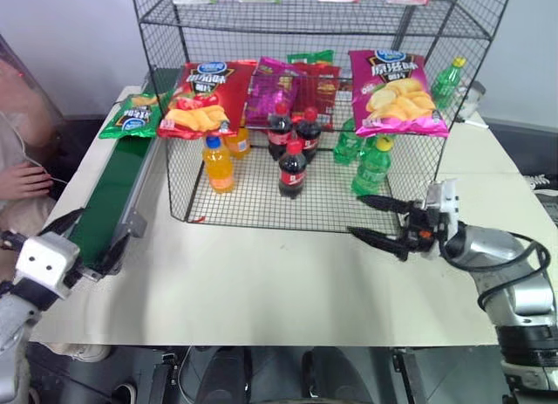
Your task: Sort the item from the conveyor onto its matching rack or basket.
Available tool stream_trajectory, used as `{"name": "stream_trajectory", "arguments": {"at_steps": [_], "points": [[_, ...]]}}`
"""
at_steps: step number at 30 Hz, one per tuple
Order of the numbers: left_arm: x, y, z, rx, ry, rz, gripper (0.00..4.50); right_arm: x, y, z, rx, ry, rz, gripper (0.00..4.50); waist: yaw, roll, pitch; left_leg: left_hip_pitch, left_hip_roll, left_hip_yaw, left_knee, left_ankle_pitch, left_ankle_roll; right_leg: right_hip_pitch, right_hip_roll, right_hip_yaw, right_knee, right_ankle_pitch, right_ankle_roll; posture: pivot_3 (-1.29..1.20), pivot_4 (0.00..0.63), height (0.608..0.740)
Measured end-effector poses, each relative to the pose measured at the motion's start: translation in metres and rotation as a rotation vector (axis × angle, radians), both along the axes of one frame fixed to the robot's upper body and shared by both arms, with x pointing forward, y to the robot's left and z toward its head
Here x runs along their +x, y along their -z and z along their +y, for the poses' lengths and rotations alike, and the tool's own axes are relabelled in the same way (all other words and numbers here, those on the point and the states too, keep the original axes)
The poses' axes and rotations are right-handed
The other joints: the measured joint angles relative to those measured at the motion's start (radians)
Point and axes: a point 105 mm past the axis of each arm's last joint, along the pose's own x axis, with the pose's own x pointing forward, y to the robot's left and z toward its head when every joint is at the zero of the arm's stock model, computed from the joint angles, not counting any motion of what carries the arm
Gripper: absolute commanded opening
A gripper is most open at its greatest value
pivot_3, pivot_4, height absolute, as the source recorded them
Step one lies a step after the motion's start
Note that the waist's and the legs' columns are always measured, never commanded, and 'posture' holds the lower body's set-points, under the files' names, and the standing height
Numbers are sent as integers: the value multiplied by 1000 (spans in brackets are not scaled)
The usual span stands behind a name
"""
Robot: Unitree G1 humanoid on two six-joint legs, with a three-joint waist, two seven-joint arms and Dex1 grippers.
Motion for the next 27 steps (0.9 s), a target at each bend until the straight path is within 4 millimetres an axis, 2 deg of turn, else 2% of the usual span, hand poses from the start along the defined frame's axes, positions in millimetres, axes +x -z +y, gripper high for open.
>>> {"name": "stream_trajectory", "arguments": {"at_steps": [1,4,7,10,17,27], "points": [[-5,-1,4,55,-23,-12,4500,-1,1,7,-5,-27,-2,3695,0,0,0,0,0,0,0,0,0,0,0,0,0,0,0,0,150,739],[-16,-1,15,234,-59,-14,4500,0,-10,29,37,-107,-10,4456,-3,0,0,0,0,0,0,0,0,-1,0,0,0,0,0,0,150,739],[-26,-3,23,404,-78,-25,4500,0,-20,52,48,-184,-55,4456,-1,-1,0,-1,0,0,-1,0,0,-1,0,0,0,0,-1,0,150,739],[-38,3,32,555,-88,9,4500,-6,-11,63,-6,-244,-63,4456,3,-2,-1,-2,0,0,-2,-1,1,-2,-2,0,-2,0,-1,0,150,739],[-61,17,48,651,-126,58,4500,-3,-15,66,-13,-261,-89,4456,-5,-2,-1,-2,0,0,-2,-1,1,-3,-3,0,-1,0,-1,0,150,739],[-59,15,60,689,-163,32,4500,1,-10,64,-26,-254,-100,4456,-16,-2,-1,-2,0,0,-3,-1,1,-4,-3,0,-1,0,-1,0,150,739]]}}
